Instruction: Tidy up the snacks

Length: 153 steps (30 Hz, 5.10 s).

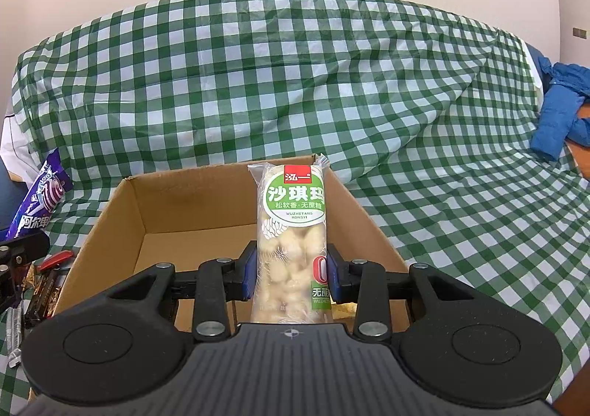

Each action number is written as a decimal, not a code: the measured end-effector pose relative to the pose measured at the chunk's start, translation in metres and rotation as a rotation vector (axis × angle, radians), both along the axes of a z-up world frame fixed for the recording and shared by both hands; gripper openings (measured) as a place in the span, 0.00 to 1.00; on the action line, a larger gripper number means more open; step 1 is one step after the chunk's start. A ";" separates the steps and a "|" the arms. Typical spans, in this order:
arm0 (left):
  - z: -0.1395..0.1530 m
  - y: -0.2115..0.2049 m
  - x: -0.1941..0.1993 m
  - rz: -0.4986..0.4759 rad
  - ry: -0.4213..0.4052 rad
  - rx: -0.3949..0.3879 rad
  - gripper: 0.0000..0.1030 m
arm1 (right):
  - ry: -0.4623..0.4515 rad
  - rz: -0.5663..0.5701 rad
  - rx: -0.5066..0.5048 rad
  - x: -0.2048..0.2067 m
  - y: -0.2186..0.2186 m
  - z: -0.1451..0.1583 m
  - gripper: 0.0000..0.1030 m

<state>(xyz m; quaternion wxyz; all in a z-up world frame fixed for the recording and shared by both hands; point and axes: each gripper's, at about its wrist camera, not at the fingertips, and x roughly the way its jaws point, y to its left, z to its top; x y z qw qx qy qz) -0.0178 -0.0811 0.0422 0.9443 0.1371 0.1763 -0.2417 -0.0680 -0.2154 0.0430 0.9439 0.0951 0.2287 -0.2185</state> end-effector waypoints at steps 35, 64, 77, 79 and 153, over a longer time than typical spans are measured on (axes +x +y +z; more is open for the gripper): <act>0.003 -0.008 0.000 -0.063 0.017 -0.053 0.17 | -0.023 -0.032 -0.066 -0.003 0.005 0.000 0.37; 0.003 -0.017 0.002 -0.056 0.026 -0.067 0.17 | -0.037 -0.038 -0.108 -0.006 0.009 0.004 0.37; 0.003 -0.018 0.002 -0.054 0.028 -0.068 0.17 | -0.038 -0.032 -0.114 -0.006 0.009 0.007 0.37; 0.003 -0.018 0.002 -0.054 0.028 -0.068 0.17 | -0.039 -0.029 -0.116 -0.006 0.009 0.008 0.37; -0.066 0.174 0.110 0.590 0.525 -0.125 0.57 | -0.028 0.143 -0.138 -0.004 0.051 0.011 0.47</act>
